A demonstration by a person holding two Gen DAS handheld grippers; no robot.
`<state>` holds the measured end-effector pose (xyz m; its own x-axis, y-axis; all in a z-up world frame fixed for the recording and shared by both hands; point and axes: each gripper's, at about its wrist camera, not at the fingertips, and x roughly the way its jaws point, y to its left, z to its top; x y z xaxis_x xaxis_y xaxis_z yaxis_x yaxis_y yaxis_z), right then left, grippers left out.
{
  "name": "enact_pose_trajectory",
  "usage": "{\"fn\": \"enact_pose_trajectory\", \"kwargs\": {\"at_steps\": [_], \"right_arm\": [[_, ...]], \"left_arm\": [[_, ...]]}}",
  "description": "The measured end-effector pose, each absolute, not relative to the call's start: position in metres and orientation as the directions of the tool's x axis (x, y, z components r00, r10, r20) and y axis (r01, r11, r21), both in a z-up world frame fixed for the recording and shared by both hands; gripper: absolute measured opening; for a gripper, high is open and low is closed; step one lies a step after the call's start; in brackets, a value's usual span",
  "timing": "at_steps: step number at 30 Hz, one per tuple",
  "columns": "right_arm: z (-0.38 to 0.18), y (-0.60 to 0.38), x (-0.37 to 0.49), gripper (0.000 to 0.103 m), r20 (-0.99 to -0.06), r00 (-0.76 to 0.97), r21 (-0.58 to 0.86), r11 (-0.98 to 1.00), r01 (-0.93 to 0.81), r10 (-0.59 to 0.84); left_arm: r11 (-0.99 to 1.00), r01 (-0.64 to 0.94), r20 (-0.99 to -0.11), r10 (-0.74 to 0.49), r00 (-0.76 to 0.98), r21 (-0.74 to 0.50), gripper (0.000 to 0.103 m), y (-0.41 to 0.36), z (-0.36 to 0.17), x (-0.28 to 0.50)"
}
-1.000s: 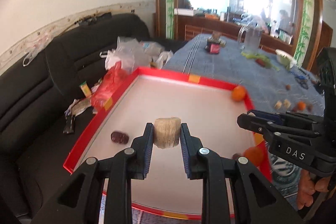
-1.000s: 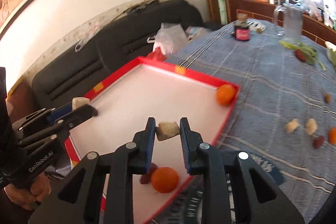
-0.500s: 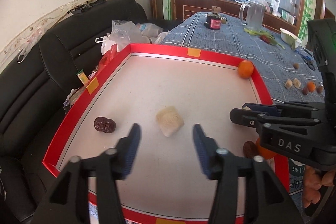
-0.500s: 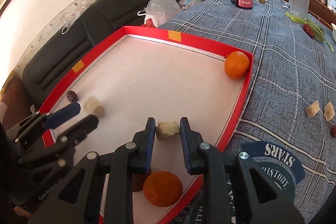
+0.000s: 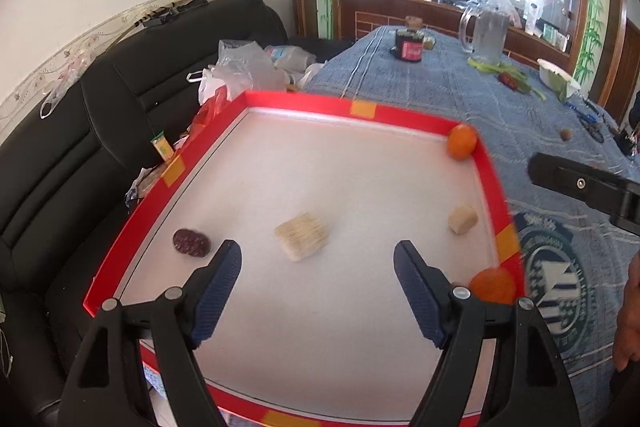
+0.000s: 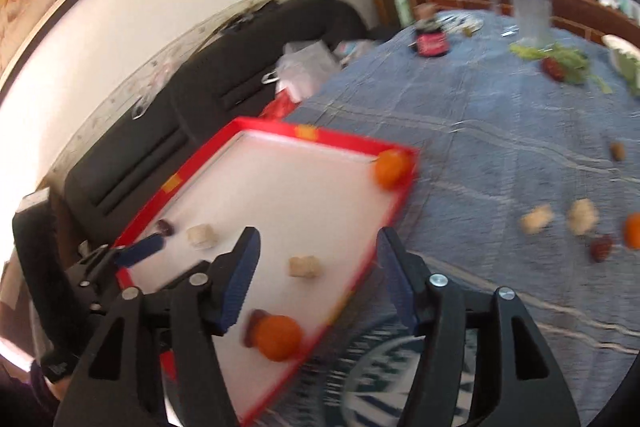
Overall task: Organize fruits
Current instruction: 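Move both tools back over the table toward the remaining fruit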
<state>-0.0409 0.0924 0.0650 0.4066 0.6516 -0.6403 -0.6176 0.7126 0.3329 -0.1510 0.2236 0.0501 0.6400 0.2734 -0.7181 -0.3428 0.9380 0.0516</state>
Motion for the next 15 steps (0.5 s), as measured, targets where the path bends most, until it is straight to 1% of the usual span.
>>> {"fn": "enact_pose_trajectory", "kwargs": {"at_steps": [5,7,10,13,15], "right_arm": [[0.069,0.036,-0.014,0.066,-0.657,0.496,0.316,0.805,-0.503,0.568],[0.071,0.015,-0.005,0.069,-0.671,0.535,0.285,0.845,-0.453,0.513],[0.068,-0.015,0.010,0.069,-0.689,0.581,0.230,0.891,-0.391,0.433],[0.067,-0.044,0.019,0.069,-0.675,0.631,0.211,0.919,-0.332,0.383],[0.064,-0.070,0.024,0.069,-0.653,0.660,0.243,0.929,-0.281,0.370]], "left_arm": [[0.961,-0.266,-0.689,0.244,0.683,0.076,0.080,0.189,0.067,-0.137],[0.972,-0.225,-0.685,0.212,0.697,0.072,0.080,0.172,0.073,-0.128],[0.984,-0.172,-0.671,0.162,0.724,0.052,0.080,0.142,0.084,-0.105],[0.988,-0.148,-0.639,0.135,0.757,0.035,0.080,0.110,0.097,-0.077],[0.991,-0.129,-0.627,0.113,0.770,0.021,0.082,0.086,0.103,-0.056]]}}
